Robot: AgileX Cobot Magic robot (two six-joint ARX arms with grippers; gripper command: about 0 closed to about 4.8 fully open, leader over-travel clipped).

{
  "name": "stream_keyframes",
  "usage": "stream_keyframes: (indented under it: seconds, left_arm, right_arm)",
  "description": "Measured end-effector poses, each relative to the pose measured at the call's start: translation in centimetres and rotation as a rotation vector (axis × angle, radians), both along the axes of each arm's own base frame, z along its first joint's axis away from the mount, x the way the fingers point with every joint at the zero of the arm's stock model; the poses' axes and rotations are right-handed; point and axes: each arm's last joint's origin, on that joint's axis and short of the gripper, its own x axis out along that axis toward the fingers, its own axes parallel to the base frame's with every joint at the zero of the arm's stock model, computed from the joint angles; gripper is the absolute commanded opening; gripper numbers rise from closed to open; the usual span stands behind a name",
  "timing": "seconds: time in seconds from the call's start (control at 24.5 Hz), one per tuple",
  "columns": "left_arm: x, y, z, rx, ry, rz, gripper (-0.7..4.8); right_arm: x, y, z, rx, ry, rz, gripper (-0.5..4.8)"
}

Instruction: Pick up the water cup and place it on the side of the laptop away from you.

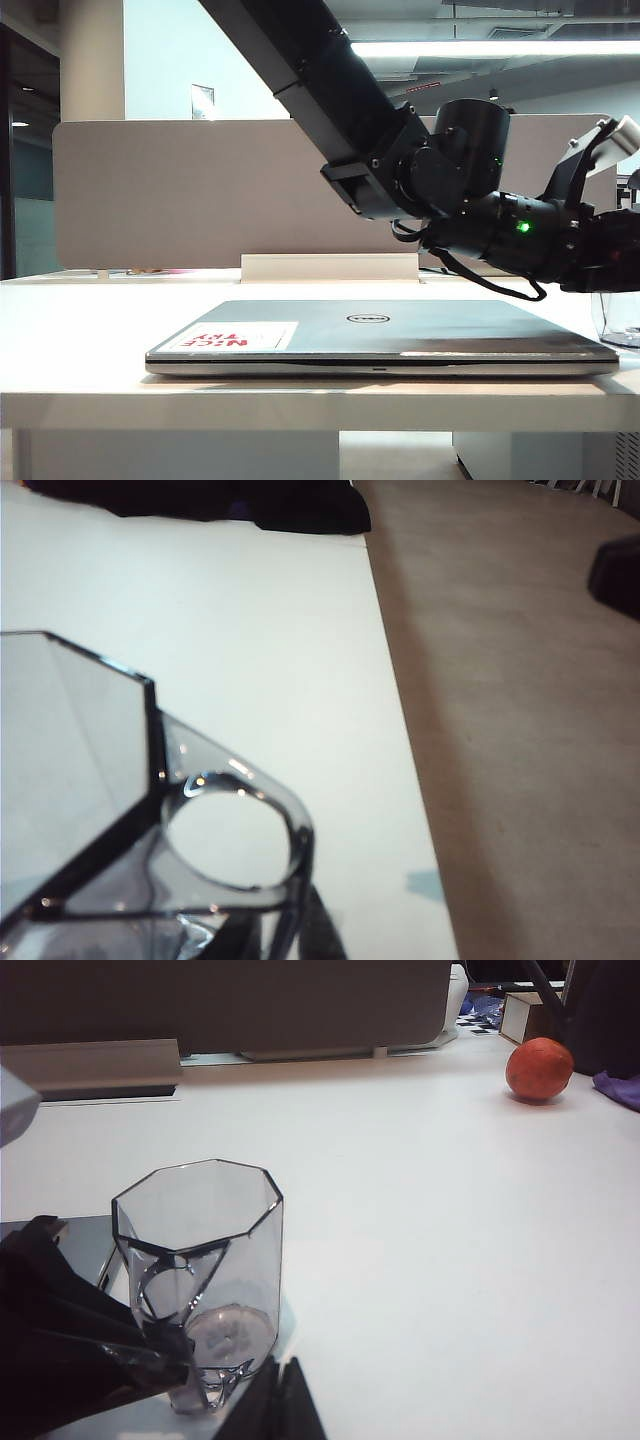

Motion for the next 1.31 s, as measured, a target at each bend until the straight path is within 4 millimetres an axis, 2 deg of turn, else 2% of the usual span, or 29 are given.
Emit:
stream_keyframes:
  seconds: [0.33, 0.53, 0.61, 0.7, 0.74, 0.82, 1.02, 1.06, 1.19, 1.31]
  left_arm:
    - [0.1, 0.0, 0.6, -0.016, -0.004, 0.018, -0.06]
    - [1.0, 1.2, 3.9, -0.005, 0.005, 0.127, -0.06]
    - [1.1, 1.6, 6.5, 0.009, -0.021, 0.224, -0.06]
    - [1.6, 1.7, 8.1, 0.0, -0.042, 0.267, -0.06]
    - [2.5, 2.1, 9.9, -0.003, -0.059, 0.33, -0.06]
    - [3.9, 3.0, 11.5, 0.0, -0.088, 0.452, -0.06]
    - [5.1, 3.6, 13.3, 0.016, -0.145, 0.704, -0.06]
    - [5.5, 3.9, 13.6, 0.012, -0.172, 0.809, -0.06]
    - [6.8, 5.2, 13.8, 0.003, -0.17, 0.99, -0.06]
    - [8.9, 6.9, 13.2, -0.079, -0.078, 1.111, -0.06]
  right_arm:
    - [0.0, 0.0, 0.0, 0.0, 0.0, 0.0, -0.08]
    - [0.0, 0.0, 0.0, 0.0, 0.004, 0.0, -0.08]
    - [0.0, 0.0, -0.4, 0.001, 0.04, 0.0, -0.08]
    - [-0.1, 0.0, -0.5, 0.001, 0.053, 0.001, -0.08]
    - [-0.1, 0.0, -0.5, 0.001, 0.053, 0.001, -0.08]
    - [-0.1, 0.0, -0.5, 0.006, 0.052, 0.001, -0.08]
    - [-0.1, 0.1, -0.5, 0.011, 0.052, 0.017, -0.08]
    - [-0.1, 0.1, -0.5, 0.011, 0.052, 0.02, -0.08]
    - [0.0, 0.1, -0.5, 0.015, 0.052, 0.045, -0.08]
    - [0.0, 0.2, -0.5, 0.02, 0.051, 0.062, -0.08]
